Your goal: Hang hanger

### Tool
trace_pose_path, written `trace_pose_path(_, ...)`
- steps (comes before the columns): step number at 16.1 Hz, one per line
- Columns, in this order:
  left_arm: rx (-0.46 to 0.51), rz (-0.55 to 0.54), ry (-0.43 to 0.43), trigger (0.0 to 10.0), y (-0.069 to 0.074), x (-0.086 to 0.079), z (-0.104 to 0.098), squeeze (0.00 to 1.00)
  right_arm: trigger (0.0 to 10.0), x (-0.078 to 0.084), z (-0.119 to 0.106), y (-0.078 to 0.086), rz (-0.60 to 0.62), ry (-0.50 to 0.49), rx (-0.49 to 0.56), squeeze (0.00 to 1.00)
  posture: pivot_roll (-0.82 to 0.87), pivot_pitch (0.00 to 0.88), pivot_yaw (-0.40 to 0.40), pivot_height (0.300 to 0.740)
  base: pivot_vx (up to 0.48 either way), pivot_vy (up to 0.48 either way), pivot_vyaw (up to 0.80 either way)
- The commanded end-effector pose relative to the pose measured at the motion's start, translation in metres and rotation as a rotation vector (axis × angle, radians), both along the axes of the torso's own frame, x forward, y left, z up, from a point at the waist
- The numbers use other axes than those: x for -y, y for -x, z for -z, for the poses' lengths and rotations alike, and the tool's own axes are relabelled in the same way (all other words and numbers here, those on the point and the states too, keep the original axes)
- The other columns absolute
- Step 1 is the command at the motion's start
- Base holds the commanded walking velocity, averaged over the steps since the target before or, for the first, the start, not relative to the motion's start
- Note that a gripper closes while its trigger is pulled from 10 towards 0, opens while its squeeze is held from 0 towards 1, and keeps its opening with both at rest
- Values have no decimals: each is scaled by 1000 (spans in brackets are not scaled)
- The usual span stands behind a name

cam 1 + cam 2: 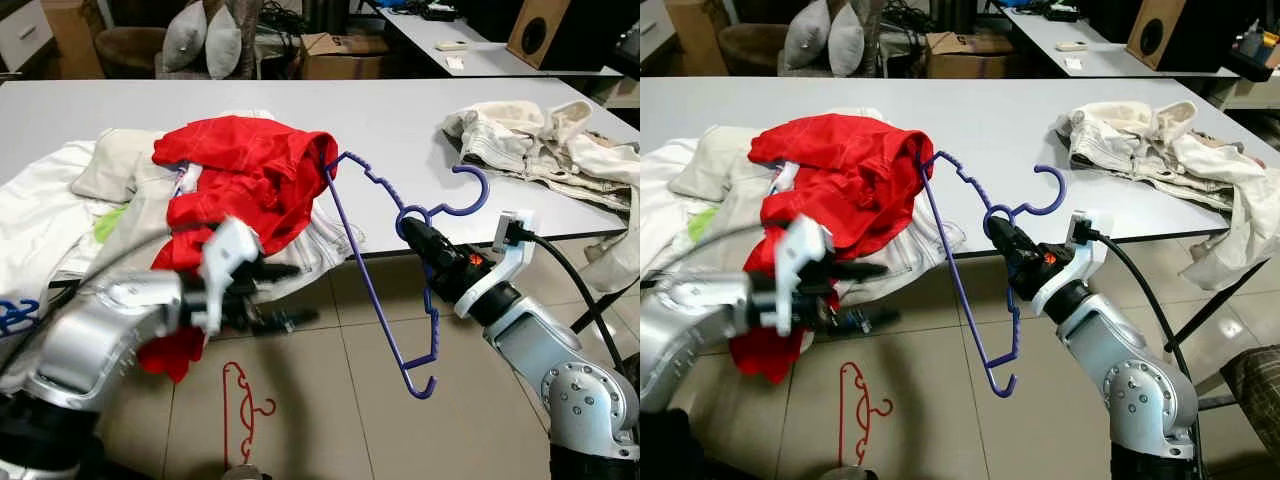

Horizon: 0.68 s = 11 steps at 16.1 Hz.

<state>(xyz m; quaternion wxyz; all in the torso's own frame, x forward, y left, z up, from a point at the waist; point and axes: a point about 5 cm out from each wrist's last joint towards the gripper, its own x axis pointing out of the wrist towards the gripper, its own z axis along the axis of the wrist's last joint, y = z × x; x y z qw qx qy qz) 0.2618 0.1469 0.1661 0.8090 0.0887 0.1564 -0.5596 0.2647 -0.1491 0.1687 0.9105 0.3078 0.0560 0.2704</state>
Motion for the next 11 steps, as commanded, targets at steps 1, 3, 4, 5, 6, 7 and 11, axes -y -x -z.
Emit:
trace_pose_path(1, 51, -20, -70, 10000, -3, 9, 8, 0, 10000, 2, -6, -2, -1, -7, 30, 0, 7, 0, -30, 740, 0, 0, 0)
trace_pose_path(3, 175, -284, -124, 10000, -33, 6, 15, 0, 10000, 1, -6, -3, -4, -7, 31, 0, 6, 1, -34, 740, 0, 0, 0)
trace_pose_path(4, 198, -335, -134, 10000, -40, 3, 14, 0, 10000, 1, -6, -3, -5, -8, 32, 0, 6, 3, -35, 740, 0, 0, 0)
trace_pose_path(5, 229, -401, -136, 10000, -49, -2, 10, 0, 10000, 1, -6, -3, -6, -9, 32, 0, 7, 4, -36, 740, 0, 0, 0)
trace_pose_path(6, 271, -479, -143, 10000, -60, -8, 4, 0, 10000, 1, -7, -3, -7, -9, 32, 0, 7, 5, -35, 740, 0, 0, 0)
trace_pose_path(7, 329, -567, -159, 10000, -72, -16, -3, 0, 10000, 1, -7, -3, -6, -9, 32, 0, 4, 4, -33, 740, 0, 0, 0)
trace_pose_path(11, 422, -690, -199, 10000, -93, -37, -13, 0, 10000, 7, -5, -2, 27, -17, 26, 0, 6, 5, -31, 740, 0, 0, 0)
